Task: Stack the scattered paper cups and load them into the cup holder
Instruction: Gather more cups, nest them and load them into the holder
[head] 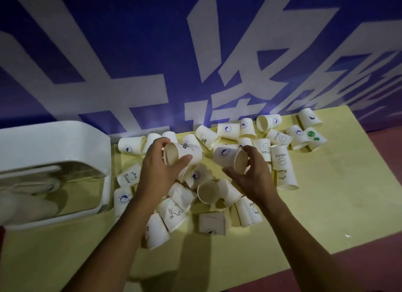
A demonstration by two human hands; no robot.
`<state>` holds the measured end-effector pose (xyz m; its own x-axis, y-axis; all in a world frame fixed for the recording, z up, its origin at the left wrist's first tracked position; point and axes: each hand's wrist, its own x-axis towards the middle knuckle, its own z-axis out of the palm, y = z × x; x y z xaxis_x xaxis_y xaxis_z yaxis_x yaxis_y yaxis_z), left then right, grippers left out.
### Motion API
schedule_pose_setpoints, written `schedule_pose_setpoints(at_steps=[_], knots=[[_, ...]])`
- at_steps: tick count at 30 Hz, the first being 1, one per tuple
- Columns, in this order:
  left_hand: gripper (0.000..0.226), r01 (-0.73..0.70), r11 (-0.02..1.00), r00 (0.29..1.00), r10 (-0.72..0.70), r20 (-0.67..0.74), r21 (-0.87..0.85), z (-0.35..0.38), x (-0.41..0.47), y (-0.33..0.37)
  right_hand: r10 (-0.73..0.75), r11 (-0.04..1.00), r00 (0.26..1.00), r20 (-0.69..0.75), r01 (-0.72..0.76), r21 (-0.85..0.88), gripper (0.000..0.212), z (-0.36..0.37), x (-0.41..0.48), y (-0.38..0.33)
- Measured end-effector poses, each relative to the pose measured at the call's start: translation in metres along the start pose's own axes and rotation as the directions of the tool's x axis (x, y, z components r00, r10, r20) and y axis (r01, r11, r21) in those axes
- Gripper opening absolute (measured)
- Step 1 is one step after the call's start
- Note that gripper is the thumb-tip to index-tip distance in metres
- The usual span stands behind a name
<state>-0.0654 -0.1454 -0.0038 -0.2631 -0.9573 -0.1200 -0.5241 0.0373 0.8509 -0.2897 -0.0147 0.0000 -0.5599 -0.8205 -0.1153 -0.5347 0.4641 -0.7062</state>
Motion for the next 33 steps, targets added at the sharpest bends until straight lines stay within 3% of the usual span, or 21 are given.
schedule_pose_setpoints(at_steps=[6, 11, 18, 26, 33], knots=[[0.071, -0.082, 0.997, 0.996, 0.083, -0.022, 0.009, -0.091, -0.032, -0.026, -0.099, 0.994, 0.995, -0.002, 0.099, 0.053, 0.085, 0.033, -0.030, -0.068], [0.057, -0.154, 0.988, 0.988, 0.155, -0.015, 0.031, -0.170, -0.054, -0.075, -0.239, 0.967, 0.970, 0.045, 0.234, 0.098, 0.075, 0.098, -0.067, -0.142], [0.069, -0.116, 0.993, 0.991, 0.116, -0.066, 0.007, -0.260, -0.082, -0.149, -0.239, 0.961, 0.965, 0.106, 0.219, 0.171, 0.068, 0.197, -0.124, -0.214], [0.072, -0.043, 0.999, 0.999, 0.043, -0.015, -0.006, -0.256, -0.070, -0.181, -0.164, 0.982, 0.983, 0.078, 0.155, 0.109, 0.078, 0.234, -0.140, -0.229], [0.076, 0.000, 0.994, 1.000, -0.003, 0.024, 0.107, -0.221, -0.037, -0.208, -0.153, 0.985, 0.985, 0.082, 0.145, 0.099, 0.087, 0.239, -0.129, -0.218]])
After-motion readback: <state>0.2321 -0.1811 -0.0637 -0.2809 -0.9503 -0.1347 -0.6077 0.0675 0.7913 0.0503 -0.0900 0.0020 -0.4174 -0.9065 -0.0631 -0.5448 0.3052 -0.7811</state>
